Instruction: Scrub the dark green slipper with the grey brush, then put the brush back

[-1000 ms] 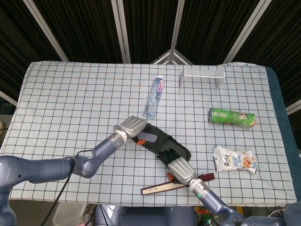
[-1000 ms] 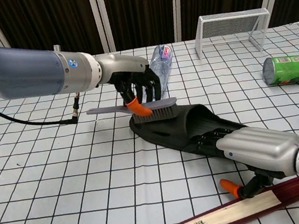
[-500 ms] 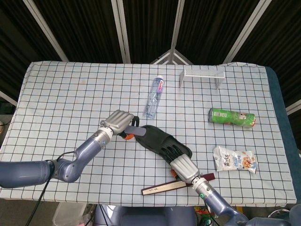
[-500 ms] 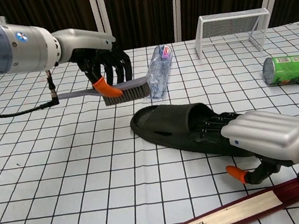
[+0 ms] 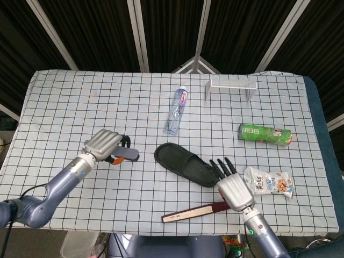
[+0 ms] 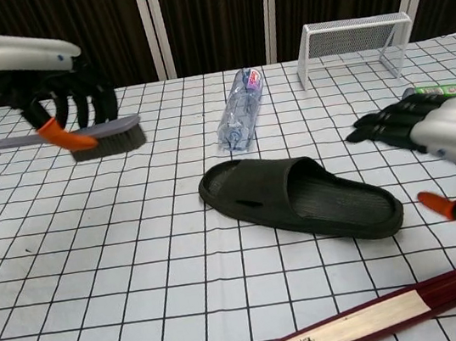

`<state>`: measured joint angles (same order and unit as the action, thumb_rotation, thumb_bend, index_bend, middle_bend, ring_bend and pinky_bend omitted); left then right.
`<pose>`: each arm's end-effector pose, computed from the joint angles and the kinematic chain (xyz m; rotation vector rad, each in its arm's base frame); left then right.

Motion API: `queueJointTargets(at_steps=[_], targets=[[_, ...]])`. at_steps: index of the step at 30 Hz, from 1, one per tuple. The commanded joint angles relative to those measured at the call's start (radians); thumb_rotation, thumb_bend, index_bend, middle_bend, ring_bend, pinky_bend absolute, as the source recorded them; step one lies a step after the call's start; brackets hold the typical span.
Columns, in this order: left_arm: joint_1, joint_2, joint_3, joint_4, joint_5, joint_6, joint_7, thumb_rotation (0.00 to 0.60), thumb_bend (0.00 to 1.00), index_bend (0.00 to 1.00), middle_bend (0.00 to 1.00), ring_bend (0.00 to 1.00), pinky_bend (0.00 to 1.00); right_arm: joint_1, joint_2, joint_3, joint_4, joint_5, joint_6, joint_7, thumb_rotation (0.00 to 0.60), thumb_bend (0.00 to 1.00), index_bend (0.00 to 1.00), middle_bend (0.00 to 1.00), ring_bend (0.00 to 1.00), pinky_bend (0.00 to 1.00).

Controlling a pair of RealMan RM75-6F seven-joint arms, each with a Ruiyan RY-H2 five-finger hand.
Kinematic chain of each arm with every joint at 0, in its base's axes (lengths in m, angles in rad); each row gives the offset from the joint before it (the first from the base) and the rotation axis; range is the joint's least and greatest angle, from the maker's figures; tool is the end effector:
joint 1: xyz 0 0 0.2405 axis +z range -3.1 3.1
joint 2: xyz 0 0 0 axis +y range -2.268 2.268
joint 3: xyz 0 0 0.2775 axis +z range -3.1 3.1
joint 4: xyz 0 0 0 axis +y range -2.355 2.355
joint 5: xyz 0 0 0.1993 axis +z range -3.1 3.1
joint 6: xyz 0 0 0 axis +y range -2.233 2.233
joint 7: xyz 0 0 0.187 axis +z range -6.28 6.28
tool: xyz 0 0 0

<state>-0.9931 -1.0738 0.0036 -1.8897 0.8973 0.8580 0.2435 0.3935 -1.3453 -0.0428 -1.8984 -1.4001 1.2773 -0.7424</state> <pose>-0.1202 0.3847 0.0716 -2.0274 -1.0333 -0.7628 -0.1919 -0.2589 0.0402 1.8853 -0.6723 0.7728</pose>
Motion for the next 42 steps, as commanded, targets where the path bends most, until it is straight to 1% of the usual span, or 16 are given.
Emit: queueJointTargets(at_steps=[1,4,7,10,13,17,22,25,30,32,34,36,38,39,41,42], targets=[[0.19,0.079,0.133,-0.034,0.257,0.119,-0.087,0.6,0.64,0.51,0.57,0.42,0.4,-0.103,0.108,-0.017,-0.033,-0.054,0.15,0.133,0.579,0.52,0.0,0.0,0.0,0.0],[0.294,0.062,0.198,0.052,0.399,0.203,-0.131,0.6,0.62,0.51,0.57,0.42,0.37,-0.169,0.149,-0.031,0.02,-0.136,0.269,0.26,0.528,0.5,0.0,0.0,0.0,0.0],[0.374,-0.001,0.218,0.173,0.478,0.29,-0.135,0.6,0.59,0.51,0.57,0.42,0.37,-0.225,0.161,-0.038,0.089,-0.192,0.367,0.356,0.508,0.5,0.0,0.0,0.0,0.0],[0.422,-0.069,0.214,0.278,0.506,0.331,-0.144,0.6,0.58,0.5,0.56,0.41,0.37,-0.252,0.167,-0.045,0.124,-0.199,0.388,0.401,0.502,0.5,0.0,0.0,0.0,0.0],[0.446,-0.134,0.199,0.377,0.511,0.332,-0.161,0.6,0.53,0.48,0.53,0.37,0.36,-0.262,0.17,-0.048,0.144,-0.194,0.375,0.431,0.502,0.5,0.0,0.0,0.0,0.0],[0.462,-0.209,0.178,0.482,0.515,0.323,-0.148,0.6,0.43,0.45,0.48,0.32,0.34,-0.269,0.161,-0.052,0.169,-0.19,0.346,0.468,0.501,0.5,0.0,0.0,0.0,0.0],[0.482,-0.322,0.131,0.602,0.522,0.349,-0.166,0.6,0.41,0.43,0.48,0.32,0.34,-0.264,0.163,-0.051,0.183,-0.185,0.302,0.486,0.503,0.5,0.0,0.0,0.0,0.0],[0.485,-0.397,0.1,0.676,0.508,0.337,-0.164,0.6,0.41,0.42,0.47,0.32,0.32,-0.263,0.17,-0.051,0.181,-0.178,0.277,0.49,0.501,0.5,0.0,0.0,0.0,0.0],[0.482,-0.465,0.063,0.728,0.48,0.301,-0.16,0.6,0.39,0.41,0.47,0.32,0.32,-0.269,0.182,-0.044,0.17,-0.165,0.261,0.487,0.501,0.5,0.0,0.0,0.0,0.0],[0.48,-0.484,0.05,0.742,0.478,0.298,-0.161,0.6,0.36,0.39,0.46,0.31,0.31,-0.271,0.184,-0.041,0.168,-0.165,0.257,0.489,0.5,0.5,0.0,0.0,0.0,0.0],[0.48,-0.497,0.04,0.749,0.477,0.294,-0.16,0.6,0.27,0.31,0.4,0.26,0.28,-0.273,0.186,-0.039,0.168,-0.164,0.251,0.491,0.5,0.5,0.0,0.0,0.0,0.0],[0.478,-0.499,0.033,0.743,0.471,0.28,-0.159,0.6,0.14,0.12,0.22,0.14,0.24,-0.274,0.186,-0.037,0.168,-0.166,0.248,0.49,0.502,0.5,0.0,0.0,0.0,0.0],[0.481,-0.486,0.023,0.711,0.446,0.257,-0.148,0.6,0.06,0.01,0.07,0.05,0.22,-0.278,0.186,-0.034,0.168,-0.169,0.249,0.488,0.502,0.5,0.0,0.0,0.0,0.0],[0.482,-0.475,0.02,0.691,0.435,0.249,-0.138,0.6,0.03,0.0,0.02,0.02,0.22,-0.28,0.187,-0.032,0.167,-0.17,0.251,0.489,0.501,0.5,0.0,0.0,0.0,0.0],[0.486,-0.439,0.012,0.625,0.423,0.248,-0.124,0.6,0.02,0.0,0.0,0.0,0.21,-0.285,0.189,-0.029,0.166,-0.17,0.256,0.487,0.501,0.5,0.0,0.0,0.0,0.0],[0.492,-0.415,0.008,0.581,0.432,0.267,-0.129,0.6,0.02,0.0,0.0,0.0,0.21,-0.288,0.19,-0.026,0.165,-0.171,0.26,0.484,0.502,0.5,0.0,0.0,0.0,0.0]])
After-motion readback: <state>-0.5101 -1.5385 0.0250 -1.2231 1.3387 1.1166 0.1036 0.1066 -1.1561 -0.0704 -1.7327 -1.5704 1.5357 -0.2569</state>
